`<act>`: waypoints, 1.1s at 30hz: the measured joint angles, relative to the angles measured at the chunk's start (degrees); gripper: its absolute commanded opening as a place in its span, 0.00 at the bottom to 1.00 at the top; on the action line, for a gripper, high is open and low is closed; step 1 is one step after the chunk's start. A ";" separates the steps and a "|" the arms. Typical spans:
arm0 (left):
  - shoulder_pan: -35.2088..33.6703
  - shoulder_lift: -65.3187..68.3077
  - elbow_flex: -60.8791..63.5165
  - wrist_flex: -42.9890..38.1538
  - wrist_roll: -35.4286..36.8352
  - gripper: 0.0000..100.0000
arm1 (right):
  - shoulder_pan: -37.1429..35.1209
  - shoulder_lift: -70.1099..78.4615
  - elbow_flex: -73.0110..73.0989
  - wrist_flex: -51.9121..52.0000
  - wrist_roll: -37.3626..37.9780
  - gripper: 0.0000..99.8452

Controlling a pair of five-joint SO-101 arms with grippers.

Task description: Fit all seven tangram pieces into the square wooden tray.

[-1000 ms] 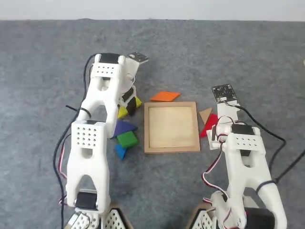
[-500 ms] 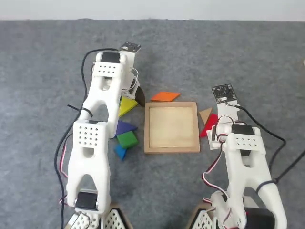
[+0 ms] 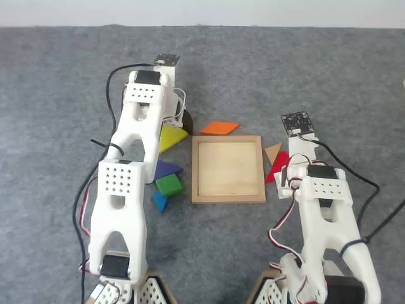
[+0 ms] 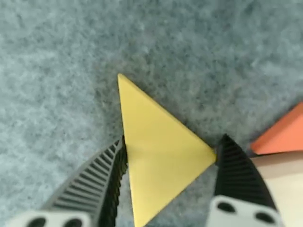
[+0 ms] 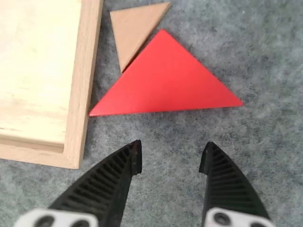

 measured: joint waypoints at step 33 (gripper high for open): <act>0.09 -8.00 4.84 7.21 -6.15 0.21 | 0.00 0.00 0.00 0.00 0.00 0.22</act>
